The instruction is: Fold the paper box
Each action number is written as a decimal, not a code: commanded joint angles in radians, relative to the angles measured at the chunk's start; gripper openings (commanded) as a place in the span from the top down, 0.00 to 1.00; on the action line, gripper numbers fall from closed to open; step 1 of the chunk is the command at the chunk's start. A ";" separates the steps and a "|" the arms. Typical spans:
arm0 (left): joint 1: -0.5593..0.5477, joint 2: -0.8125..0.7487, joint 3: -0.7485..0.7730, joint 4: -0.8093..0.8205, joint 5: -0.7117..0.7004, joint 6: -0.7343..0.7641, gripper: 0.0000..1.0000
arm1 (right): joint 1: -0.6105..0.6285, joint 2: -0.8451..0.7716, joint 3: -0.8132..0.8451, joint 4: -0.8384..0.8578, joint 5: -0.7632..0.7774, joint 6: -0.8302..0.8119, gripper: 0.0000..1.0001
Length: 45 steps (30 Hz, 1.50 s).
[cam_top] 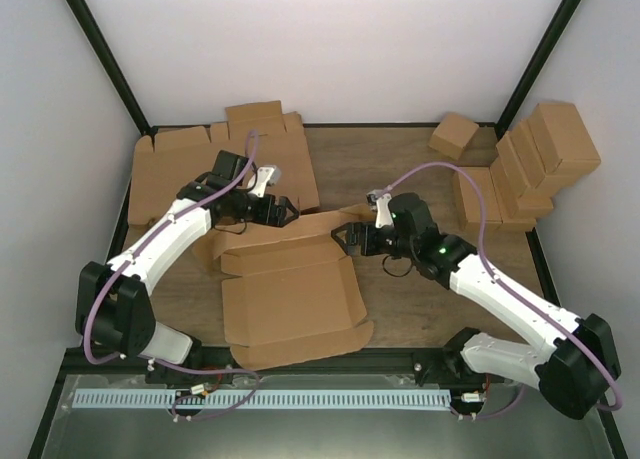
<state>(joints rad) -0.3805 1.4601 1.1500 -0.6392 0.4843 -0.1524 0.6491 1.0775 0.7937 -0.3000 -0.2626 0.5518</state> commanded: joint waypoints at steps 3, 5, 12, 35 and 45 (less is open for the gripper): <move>-0.006 -0.004 -0.018 -0.041 0.014 0.039 0.12 | -0.008 0.090 0.086 -0.001 0.012 0.044 0.02; -0.006 -0.011 -0.018 -0.041 0.018 0.043 0.12 | -0.008 0.117 0.116 -0.018 0.047 0.039 0.06; -0.006 -0.052 -0.030 -0.021 0.048 0.075 0.13 | -0.009 0.153 0.144 -0.009 0.033 0.009 0.28; -0.147 -0.040 -0.004 -0.033 -0.006 0.452 0.00 | -0.013 0.235 0.103 0.080 -0.041 -0.025 0.56; -0.161 -0.013 0.046 -0.081 -0.156 0.499 0.02 | -0.014 0.268 0.114 0.082 -0.042 -0.061 0.56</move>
<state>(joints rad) -0.5373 1.4414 1.1648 -0.7025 0.3695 0.2970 0.6388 1.3254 0.8948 -0.2073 -0.3069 0.5228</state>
